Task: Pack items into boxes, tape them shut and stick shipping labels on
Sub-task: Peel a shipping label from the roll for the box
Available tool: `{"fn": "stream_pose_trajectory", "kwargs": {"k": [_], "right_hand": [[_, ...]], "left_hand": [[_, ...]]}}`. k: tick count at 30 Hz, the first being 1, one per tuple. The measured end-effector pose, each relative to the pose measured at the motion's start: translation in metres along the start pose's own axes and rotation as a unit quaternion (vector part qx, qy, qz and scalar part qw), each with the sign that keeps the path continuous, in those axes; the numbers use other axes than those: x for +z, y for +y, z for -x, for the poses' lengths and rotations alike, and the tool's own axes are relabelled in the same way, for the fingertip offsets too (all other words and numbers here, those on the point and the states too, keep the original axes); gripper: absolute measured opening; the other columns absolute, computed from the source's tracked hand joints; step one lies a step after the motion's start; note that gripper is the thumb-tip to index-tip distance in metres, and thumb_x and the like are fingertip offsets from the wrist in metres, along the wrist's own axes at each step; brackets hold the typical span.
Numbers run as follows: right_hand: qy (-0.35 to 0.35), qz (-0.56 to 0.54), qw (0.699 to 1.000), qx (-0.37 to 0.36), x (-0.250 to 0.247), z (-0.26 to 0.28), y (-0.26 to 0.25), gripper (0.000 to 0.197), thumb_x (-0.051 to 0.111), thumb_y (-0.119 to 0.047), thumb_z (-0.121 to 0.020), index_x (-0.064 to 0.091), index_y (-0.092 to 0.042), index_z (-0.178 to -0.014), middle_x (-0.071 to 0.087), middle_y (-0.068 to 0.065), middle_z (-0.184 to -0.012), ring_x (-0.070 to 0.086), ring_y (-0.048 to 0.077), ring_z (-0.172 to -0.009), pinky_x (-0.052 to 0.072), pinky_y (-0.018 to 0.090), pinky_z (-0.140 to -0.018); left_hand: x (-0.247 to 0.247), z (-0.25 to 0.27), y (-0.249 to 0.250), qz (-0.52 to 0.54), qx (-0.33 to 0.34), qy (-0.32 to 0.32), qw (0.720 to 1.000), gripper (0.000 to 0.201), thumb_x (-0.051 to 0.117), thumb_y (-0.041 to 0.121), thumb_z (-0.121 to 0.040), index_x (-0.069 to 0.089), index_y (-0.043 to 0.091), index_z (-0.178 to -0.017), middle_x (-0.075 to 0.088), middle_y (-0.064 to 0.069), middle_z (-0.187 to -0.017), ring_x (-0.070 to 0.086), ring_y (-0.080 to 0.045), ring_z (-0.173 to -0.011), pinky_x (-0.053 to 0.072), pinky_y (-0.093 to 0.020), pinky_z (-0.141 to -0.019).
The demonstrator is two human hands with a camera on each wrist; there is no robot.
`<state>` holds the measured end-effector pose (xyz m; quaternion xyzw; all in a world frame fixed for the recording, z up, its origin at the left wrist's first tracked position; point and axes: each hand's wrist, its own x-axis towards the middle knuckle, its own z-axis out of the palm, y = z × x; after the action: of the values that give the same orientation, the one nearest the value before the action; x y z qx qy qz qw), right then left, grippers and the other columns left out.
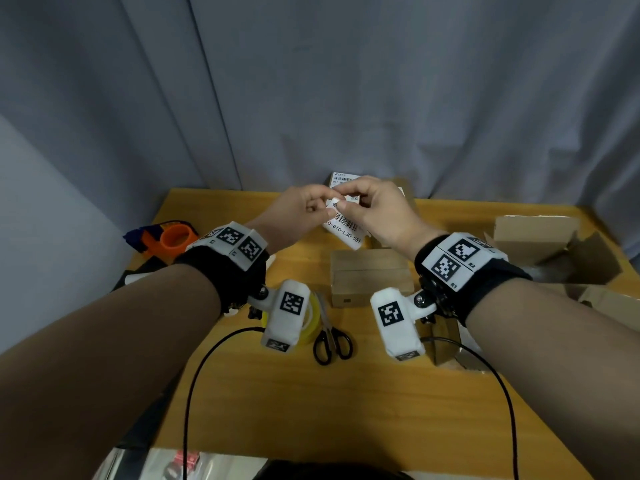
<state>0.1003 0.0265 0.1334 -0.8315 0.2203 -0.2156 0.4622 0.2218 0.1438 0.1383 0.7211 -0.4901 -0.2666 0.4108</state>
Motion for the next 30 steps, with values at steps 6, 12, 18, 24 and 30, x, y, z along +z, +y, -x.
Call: {"fn": "stream_pose_trajectory", "kwargs": {"k": [6,12,18,24,30], "right_hand": [[-0.002,0.036,0.999,0.026,0.002,-0.004,0.003,0.018,0.070,-0.019,-0.085,0.069,-0.010,-0.100,0.056,-0.003,-0.102,0.053,0.009,-0.099,0.041,0.016,-0.087],[0.005,0.059,0.998,0.037,0.001,-0.005,0.004,0.009,0.072,-0.022,-0.083,0.064,-0.022,-0.081,0.053,-0.002,-0.102,0.051,0.016,-0.103,0.039,0.016,-0.088],[-0.015,0.133,0.990,0.036,0.000,-0.006,0.008,0.010,0.072,-0.028,-0.082,0.063,-0.027,-0.078,0.050,-0.008,-0.109,0.045,0.021,-0.120,0.031,0.046,-0.107],[-0.026,0.198,0.980,0.027,-0.003,-0.006,0.006,0.009,0.071,-0.031,-0.082,0.063,-0.029,-0.079,0.053,-0.007,-0.124,0.039,0.017,-0.124,0.021,0.036,-0.107],[0.049,0.219,0.975,-0.007,-0.002,-0.003,0.004,0.016,0.071,-0.032,-0.082,0.066,-0.024,-0.095,0.051,-0.007,-0.112,0.041,0.014,-0.112,0.023,0.029,-0.095]], "left_hand": [[-0.004,0.001,-0.001,0.049,-0.020,0.015,0.998,0.007,0.061,0.010,-0.090,0.062,0.015,-0.095,0.069,0.003,-0.079,0.063,0.001,-0.070,0.047,-0.010,-0.071],[-0.005,0.001,0.001,0.051,-0.027,0.024,0.998,0.007,0.059,0.010,-0.091,0.062,0.008,-0.098,0.068,0.007,-0.076,0.062,0.007,-0.063,0.045,-0.007,-0.064],[-0.006,-0.006,0.005,-0.011,-0.036,0.043,0.998,0.006,0.062,0.016,-0.090,0.065,0.012,-0.086,0.068,-0.008,-0.079,0.063,-0.012,-0.071,0.049,-0.022,-0.070],[-0.013,-0.009,0.011,-0.002,-0.057,-0.041,0.998,0.013,0.059,0.001,-0.089,0.061,0.010,-0.080,0.068,-0.008,-0.076,0.065,-0.001,-0.057,0.053,-0.012,-0.064],[-0.009,-0.008,0.011,0.071,-0.098,-0.032,0.992,0.012,0.054,0.000,-0.090,0.058,0.008,-0.083,0.069,-0.010,-0.078,0.069,-0.007,-0.062,0.055,-0.015,-0.067]]}}
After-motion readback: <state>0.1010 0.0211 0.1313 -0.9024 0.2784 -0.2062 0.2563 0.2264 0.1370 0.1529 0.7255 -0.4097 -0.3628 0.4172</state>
